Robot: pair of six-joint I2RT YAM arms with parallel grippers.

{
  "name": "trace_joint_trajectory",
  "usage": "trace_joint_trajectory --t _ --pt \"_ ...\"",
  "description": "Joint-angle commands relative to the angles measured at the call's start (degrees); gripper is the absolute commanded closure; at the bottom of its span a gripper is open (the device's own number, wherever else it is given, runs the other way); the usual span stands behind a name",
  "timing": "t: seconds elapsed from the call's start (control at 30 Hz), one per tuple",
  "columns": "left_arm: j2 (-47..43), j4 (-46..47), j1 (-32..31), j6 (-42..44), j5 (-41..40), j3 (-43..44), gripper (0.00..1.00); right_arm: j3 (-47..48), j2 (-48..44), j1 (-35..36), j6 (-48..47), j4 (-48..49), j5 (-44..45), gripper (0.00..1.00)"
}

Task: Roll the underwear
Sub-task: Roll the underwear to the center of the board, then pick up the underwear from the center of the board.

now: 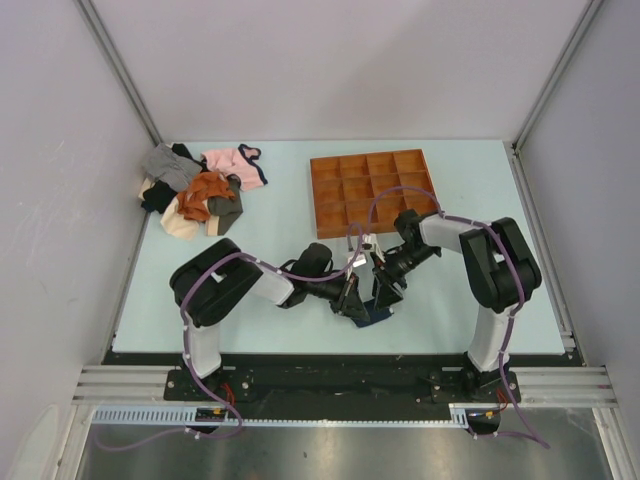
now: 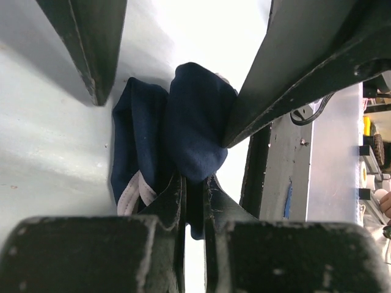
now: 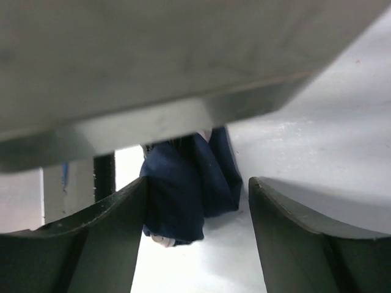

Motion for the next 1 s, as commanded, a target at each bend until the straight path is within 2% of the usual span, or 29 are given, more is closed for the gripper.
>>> trace_joint_trajectory --t 0.0,0.07,0.17,0.2,0.3,0.37,0.4,0.47,0.5,0.6,0.97 --pt "4.5 -10.3 -0.2 4.3 -10.0 -3.0 0.91 -0.2 3.6 2.7 -4.0 -8.1 4.6 0.36" --pt "4.2 -10.1 -0.1 4.2 -10.2 -3.1 0.92 0.0 4.0 2.7 -4.4 -8.6 4.7 0.41" --pt "3.7 -9.4 0.2 3.9 -10.8 -3.8 0.91 0.4 4.2 2.6 -5.3 -10.2 4.3 0.52" --pt "3.5 -9.0 0.3 3.6 -10.9 -4.0 0.91 0.4 4.1 2.8 -6.0 -10.4 4.2 0.59" --pt "2.4 -7.0 0.7 2.6 -12.0 -5.6 0.89 0.5 4.3 2.6 -6.5 -11.4 4.4 0.69" --pt "1.3 -5.0 1.0 1.7 -12.8 -6.8 0.88 0.4 4.6 2.4 -6.8 -12.0 4.4 0.69" --pt "1.0 -4.5 1.0 1.5 -13.1 -7.2 0.87 0.5 4.6 2.3 -6.6 -12.1 4.1 0.67" --pt "0.8 -4.0 1.0 1.2 -13.3 -7.5 0.87 0.6 5.0 1.6 -6.4 -12.4 2.9 0.56" --pt "0.8 -3.9 1.0 1.2 -13.2 -7.4 0.87 0.8 5.0 1.1 -6.6 -12.7 2.3 0.47" --pt "1.2 -3.6 1.0 1.2 -12.9 -7.6 0.87 1.7 5.8 -0.2 -9.3 -16.6 -0.1 0.38" --pt "1.3 -2.0 1.0 0.1 -13.5 -8.3 0.88 1.8 6.6 -0.5 -7.7 -16.0 1.3 0.38"
